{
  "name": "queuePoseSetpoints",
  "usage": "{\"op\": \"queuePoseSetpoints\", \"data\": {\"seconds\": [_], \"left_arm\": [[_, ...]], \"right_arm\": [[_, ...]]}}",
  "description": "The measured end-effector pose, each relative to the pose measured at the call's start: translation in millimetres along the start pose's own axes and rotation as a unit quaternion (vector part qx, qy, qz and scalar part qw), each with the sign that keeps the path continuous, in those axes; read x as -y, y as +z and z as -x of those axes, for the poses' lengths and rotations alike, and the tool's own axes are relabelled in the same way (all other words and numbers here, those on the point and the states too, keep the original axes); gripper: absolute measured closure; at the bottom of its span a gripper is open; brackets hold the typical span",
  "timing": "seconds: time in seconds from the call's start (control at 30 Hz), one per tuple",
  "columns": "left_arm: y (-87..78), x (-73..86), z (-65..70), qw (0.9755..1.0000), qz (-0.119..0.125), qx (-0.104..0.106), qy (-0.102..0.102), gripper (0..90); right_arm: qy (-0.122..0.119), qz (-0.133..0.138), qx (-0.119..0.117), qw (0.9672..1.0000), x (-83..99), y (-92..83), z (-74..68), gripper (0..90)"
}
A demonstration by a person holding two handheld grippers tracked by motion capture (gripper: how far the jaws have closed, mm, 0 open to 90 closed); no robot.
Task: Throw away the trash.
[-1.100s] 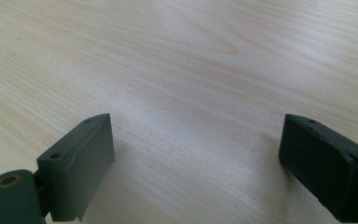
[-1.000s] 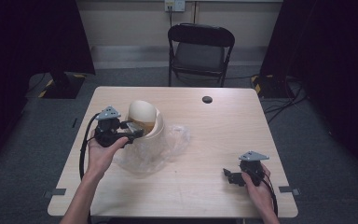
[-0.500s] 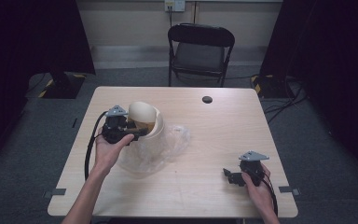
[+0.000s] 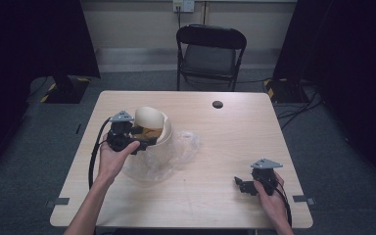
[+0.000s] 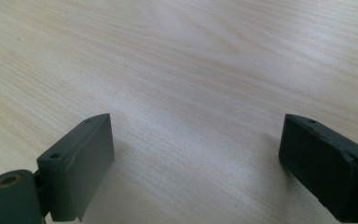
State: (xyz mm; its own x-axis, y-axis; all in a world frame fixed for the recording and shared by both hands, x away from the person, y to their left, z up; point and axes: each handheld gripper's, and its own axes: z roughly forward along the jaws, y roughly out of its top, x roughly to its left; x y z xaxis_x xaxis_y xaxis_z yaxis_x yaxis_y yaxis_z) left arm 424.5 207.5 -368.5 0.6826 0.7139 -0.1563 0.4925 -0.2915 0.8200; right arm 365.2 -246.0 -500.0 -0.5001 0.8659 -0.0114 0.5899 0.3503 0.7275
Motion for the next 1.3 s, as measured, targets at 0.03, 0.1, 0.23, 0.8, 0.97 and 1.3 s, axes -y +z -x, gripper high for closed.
{"op": "queuePoseSetpoints", "data": {"seconds": [0.03, 0.1, 0.23, 0.8, 0.97, 1.3], "left_arm": [[-2.0, 0.3, 2.5, 1.0000, 0.000, -0.001, 0.004, 18.9], [-4.0, 0.3, 4.1, 1.0000, 0.001, -0.005, 0.008, 18.8], [-11.3, 1.3, 6.2, 0.9999, 0.010, -0.006, 0.008, 18.8], [-34.3, 15.3, 2.0, 0.9987, 0.048, -0.014, 0.011, 16.4], [-43.4, 20.0, 2.5, 0.9986, 0.045, -0.025, 0.009, 16.5], [-54.3, 38.8, 3.1, 0.9978, 0.052, -0.040, -0.004, 16.7]], "right_arm": [[0.000, 0.000, 0.000, 1.0000, 0.0, 0.0, 0.0, 9.4], [0.000, 0.000, 0.000, 1.0000, 0.0, 0.0, 0.0, 9.4], [0.000, 0.000, 0.000, 1.0000, 0.0, 0.0, 0.0, 9.4], [0.000, 0.000, 0.000, 1.0000, 0.0, 0.0, 0.0, 9.4], [0.000, 0.000, 0.000, 1.0000, 0.0, 0.0, 0.0, 9.4], [0.000, 0.000, 0.000, 1.0000, 0.0, 0.0, 0.0, 9.4]]}}
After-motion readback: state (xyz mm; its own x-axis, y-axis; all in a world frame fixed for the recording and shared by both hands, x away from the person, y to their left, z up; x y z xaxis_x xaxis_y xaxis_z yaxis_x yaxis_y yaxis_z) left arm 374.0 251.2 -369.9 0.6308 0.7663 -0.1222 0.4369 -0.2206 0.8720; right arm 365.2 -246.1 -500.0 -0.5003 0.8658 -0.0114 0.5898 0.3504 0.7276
